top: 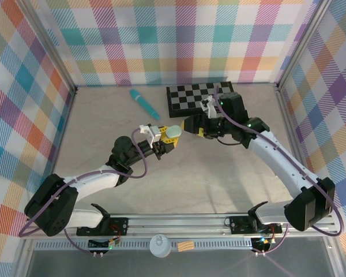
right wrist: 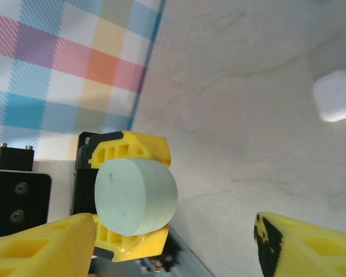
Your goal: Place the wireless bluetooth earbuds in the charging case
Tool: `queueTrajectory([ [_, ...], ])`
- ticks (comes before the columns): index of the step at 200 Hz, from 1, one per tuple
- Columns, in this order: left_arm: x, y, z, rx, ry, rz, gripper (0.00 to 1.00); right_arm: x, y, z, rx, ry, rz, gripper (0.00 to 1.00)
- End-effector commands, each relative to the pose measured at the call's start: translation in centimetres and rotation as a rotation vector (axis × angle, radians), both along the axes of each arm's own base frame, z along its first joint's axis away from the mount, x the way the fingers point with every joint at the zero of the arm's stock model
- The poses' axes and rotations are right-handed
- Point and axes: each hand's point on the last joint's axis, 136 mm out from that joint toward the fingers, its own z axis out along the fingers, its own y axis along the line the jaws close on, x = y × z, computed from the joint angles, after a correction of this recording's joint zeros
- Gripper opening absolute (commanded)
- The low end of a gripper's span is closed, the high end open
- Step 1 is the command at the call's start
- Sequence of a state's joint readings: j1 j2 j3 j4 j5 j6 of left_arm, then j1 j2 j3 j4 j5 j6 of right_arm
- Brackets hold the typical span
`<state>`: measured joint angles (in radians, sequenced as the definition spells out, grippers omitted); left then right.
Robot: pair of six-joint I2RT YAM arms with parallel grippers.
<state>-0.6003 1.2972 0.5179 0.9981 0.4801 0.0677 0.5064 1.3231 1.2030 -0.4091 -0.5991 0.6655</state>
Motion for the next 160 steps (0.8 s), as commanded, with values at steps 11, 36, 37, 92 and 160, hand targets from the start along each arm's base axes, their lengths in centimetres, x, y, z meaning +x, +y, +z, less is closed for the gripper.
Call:
queueTrajectory([
  [11,-0.7,0.3,2.8,-0.055,-0.075,-0.023,0.32,-0.8,2.0,2.5,0.259,0.095,0.061,0.78],
  [36,-0.6,0.2,2.8,-0.055,-0.075,-0.027,0.32,-0.5,2.9,2.1,0.356,0.163,0.077,0.78],
  [37,-0.6,0.2,2.8,-0.056,-0.074,-0.027,0.32,-0.5,2.9,2.0,0.357,0.166,0.078,0.78],
  [92,-0.6,0.1,2.9,-0.058,-0.074,-0.033,0.32,-0.3,3.4,1.5,0.37,0.189,0.084,0.61],
  [160,-0.3,-0.1,2.3,-0.049,-0.062,-0.033,0.32,0.0,3.8,1.0,0.381,0.221,0.089,0.31],
])
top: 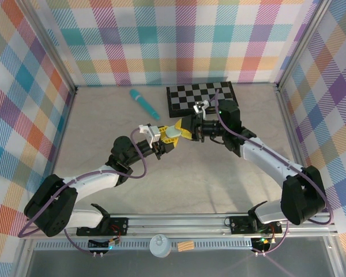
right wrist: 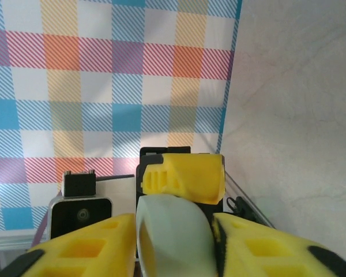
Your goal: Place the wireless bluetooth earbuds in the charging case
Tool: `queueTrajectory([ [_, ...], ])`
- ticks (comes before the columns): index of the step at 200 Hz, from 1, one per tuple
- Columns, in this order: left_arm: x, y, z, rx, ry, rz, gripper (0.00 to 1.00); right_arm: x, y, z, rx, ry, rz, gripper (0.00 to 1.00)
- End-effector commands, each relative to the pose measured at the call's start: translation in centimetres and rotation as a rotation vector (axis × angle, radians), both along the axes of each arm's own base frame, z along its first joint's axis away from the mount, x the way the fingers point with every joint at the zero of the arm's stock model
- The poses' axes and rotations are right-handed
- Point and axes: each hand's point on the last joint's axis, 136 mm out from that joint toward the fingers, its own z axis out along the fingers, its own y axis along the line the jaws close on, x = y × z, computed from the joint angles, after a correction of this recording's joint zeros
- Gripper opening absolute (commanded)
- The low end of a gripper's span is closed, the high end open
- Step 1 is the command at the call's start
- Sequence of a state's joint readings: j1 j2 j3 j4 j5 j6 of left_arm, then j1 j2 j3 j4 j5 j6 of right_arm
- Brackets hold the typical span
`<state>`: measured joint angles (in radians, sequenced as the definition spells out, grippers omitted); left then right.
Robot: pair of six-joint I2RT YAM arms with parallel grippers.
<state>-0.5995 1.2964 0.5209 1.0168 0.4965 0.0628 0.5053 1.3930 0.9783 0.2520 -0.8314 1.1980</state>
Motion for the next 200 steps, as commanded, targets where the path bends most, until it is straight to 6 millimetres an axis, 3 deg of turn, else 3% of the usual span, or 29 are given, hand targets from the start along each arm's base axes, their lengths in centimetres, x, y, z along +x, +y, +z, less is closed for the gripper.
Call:
queueTrajectory([
  [1,0.0,-0.1,1.7,-0.036,-0.046,-0.016,0.32,-0.4,0.5,0.5,0.027,-0.014,0.032,0.31],
  [18,0.2,-0.1,1.5,-0.029,-0.041,-0.012,0.32,-0.4,0.5,0.4,0.026,-0.011,0.029,0.22],
  [40,0.4,-0.1,1.2,-0.021,-0.031,-0.003,0.35,-0.3,0.5,0.3,0.022,-0.014,0.027,0.2],
  [78,0.5,-0.1,0.5,0.02,-0.023,0.007,0.77,0.4,-0.5,-0.8,-0.053,-0.039,-0.003,0.21],
  [87,0.5,0.0,0.0,0.04,-0.015,0.011,0.84,0.9,-1.0,-1.4,-0.073,-0.042,-0.023,0.21],
  [101,0.3,0.0,-0.9,0.083,-0.003,0.009,0.87,1.8,-2.0,-2.4,-0.113,-0.065,-0.05,0.22],
  [153,-1.0,0.6,-6.6,0.26,0.131,-0.009,0.96,5.5,-6.2,-9.7,-0.353,-0.051,-0.185,0.22],
  [200,-1.4,1.2,-9.3,0.323,0.199,0.01,1.0,7.1,-7.0,-16.3,-0.464,0.031,-0.193,0.23],
])
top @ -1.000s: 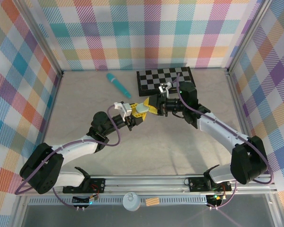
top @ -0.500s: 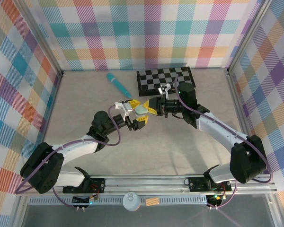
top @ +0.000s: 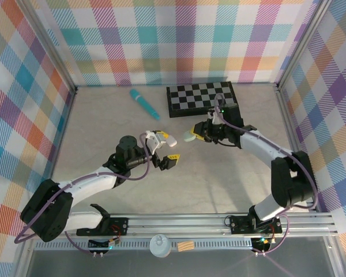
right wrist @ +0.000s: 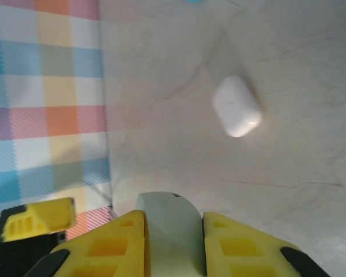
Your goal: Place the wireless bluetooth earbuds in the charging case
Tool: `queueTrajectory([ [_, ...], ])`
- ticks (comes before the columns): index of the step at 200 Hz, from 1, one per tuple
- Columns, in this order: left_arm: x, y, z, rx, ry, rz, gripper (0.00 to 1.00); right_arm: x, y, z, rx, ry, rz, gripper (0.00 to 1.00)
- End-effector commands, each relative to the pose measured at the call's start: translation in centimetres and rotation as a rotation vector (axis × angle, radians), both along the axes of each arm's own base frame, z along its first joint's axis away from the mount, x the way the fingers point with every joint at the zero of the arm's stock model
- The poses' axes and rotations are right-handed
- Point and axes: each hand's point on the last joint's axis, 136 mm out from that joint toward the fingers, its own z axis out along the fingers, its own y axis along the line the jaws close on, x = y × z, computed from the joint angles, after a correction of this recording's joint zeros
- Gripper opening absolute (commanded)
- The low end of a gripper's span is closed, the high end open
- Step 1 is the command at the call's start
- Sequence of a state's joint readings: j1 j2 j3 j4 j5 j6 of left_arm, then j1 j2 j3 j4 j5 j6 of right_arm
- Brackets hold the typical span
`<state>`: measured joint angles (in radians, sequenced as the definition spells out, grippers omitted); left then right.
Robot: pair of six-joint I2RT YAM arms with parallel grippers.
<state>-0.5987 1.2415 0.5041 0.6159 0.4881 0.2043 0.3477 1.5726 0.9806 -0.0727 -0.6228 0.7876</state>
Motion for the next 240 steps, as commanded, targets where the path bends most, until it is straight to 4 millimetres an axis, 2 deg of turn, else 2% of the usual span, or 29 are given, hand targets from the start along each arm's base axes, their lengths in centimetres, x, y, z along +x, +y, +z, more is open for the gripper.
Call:
queueTrajectory([
  [1,-0.6,0.5,-1.6,0.055,0.026,0.003,1.0,0.5,-0.4,-3.0,-0.073,0.006,0.011,0.23],
  [17,-0.9,0.5,-2.4,0.085,0.043,-0.013,1.0,0.9,-0.8,-5.2,-0.123,0.029,0.01,0.23],
  [71,-1.3,0.5,-4.0,0.131,0.08,-0.034,1.0,0.5,-1.3,-9.9,-0.185,0.089,0.02,0.24],
  [134,-1.2,0.5,-4.0,0.139,0.071,-0.033,1.0,0.1,-2.2,-12.2,-0.25,0.11,0.014,0.26],
  [155,-1.2,0.4,-3.8,0.137,0.067,-0.038,1.0,-0.2,-2.4,-12.6,-0.262,0.113,0.015,0.27],
  [185,-1.1,0.4,-3.9,0.143,0.064,-0.031,1.0,-0.4,-2.6,-12.7,-0.273,0.106,0.012,0.33],
  [221,-0.6,0.7,-3.5,0.122,0.054,0.005,1.0,-0.2,-3.5,-11.5,-0.324,0.056,-0.001,0.54],
  [240,0.1,1.3,-2.9,0.105,0.047,0.067,1.0,-0.2,-4.4,-10.0,-0.375,0.001,-0.012,0.62],
])
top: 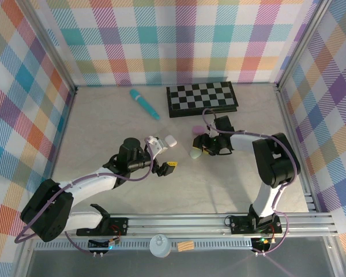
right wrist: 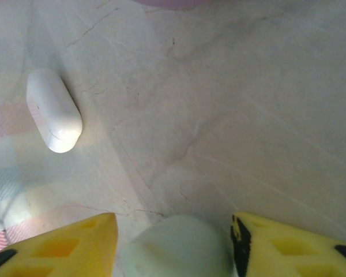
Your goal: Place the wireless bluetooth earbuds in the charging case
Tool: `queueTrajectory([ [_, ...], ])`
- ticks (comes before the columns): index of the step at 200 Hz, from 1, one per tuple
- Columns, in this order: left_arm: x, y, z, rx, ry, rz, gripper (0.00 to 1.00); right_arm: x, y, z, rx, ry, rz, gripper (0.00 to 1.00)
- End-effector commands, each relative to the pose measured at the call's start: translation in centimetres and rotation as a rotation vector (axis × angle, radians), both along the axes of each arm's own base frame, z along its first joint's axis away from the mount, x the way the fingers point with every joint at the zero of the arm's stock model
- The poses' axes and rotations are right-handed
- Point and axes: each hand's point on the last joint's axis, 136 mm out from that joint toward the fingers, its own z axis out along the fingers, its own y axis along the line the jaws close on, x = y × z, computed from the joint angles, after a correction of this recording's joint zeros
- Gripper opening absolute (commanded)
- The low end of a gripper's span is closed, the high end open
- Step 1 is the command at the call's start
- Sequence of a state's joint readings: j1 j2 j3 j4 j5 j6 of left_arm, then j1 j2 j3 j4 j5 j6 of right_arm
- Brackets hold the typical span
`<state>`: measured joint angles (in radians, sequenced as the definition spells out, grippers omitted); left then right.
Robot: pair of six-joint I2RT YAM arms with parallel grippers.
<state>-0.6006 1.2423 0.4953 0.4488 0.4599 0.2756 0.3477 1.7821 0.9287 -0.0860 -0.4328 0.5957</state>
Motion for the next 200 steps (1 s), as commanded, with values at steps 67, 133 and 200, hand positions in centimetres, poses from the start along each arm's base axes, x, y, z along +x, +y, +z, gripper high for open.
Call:
queueTrajectory([
  [67,4.8,6.6,4.0,0.017,-0.172,0.454,1.0,0.8,-7.3,9.8,-0.316,-0.383,-0.085,0.83],
  [133,6.9,17.6,2.5,0.14,-0.201,0.905,1.0,1.8,-15.3,16.0,-0.559,-0.813,-0.257,0.99],
  [200,7.8,23.4,-3.1,0.086,-0.05,1.092,1.0,0.5,-18.9,11.6,-0.688,-0.915,-0.306,0.99],
])
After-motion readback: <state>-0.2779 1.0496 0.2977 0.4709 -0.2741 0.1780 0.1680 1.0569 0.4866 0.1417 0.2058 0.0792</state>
